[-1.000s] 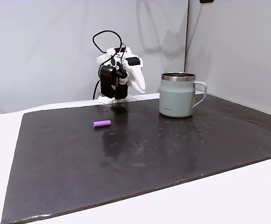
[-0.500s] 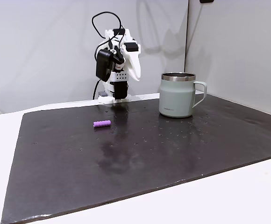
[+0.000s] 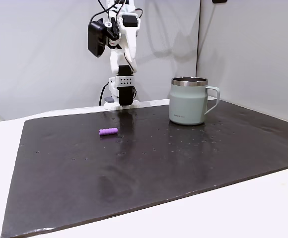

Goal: Grasp a pengrip and put it in the cup.

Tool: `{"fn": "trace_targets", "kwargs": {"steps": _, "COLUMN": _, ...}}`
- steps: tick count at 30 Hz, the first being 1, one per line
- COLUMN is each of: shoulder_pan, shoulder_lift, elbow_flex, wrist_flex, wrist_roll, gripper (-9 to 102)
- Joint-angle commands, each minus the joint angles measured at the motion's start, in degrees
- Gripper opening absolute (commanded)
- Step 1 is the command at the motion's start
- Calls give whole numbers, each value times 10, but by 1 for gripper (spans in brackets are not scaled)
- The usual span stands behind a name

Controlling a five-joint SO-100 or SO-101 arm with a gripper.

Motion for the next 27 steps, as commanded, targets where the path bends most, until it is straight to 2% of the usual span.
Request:
{"fn": "trace_targets", "kwargs": {"steps": 1, "shoulder_pan": 47, "shoulder_lift": -82, "elbow_flex": -124, "wrist_flex": 47, "wrist_roll": -29, "gripper": 5}}
{"fn": "trace_targets", "kwargs": {"steps": 6, "shoulder_pan": 94, "shoulder_lift": -201, "elbow_flex": -228, "wrist_flex": 116, "wrist_roll": -85, "gripper": 12}}
{"fn": "trace_targets", "kwargs": {"steps": 13, "shoulder_pan": 149, "shoulder_lift": -345, "elbow_flex": -292, "wrist_flex": 124, "wrist_roll": -159, "gripper": 22}}
{"fn": "trace_targets", "kwargs": {"steps": 19, "shoulder_pan": 196, "shoulder_lift": -417, "elbow_flex": -257, "wrist_flex": 56, "wrist_roll": -227, "gripper": 23}}
{"fn": "trace_targets", "kwargs": {"steps": 27, "shoulder_pan": 191, "shoulder_lift": -481, "elbow_flex": -222, "wrist_flex": -40, "wrist_roll": -227, "gripper": 22}}
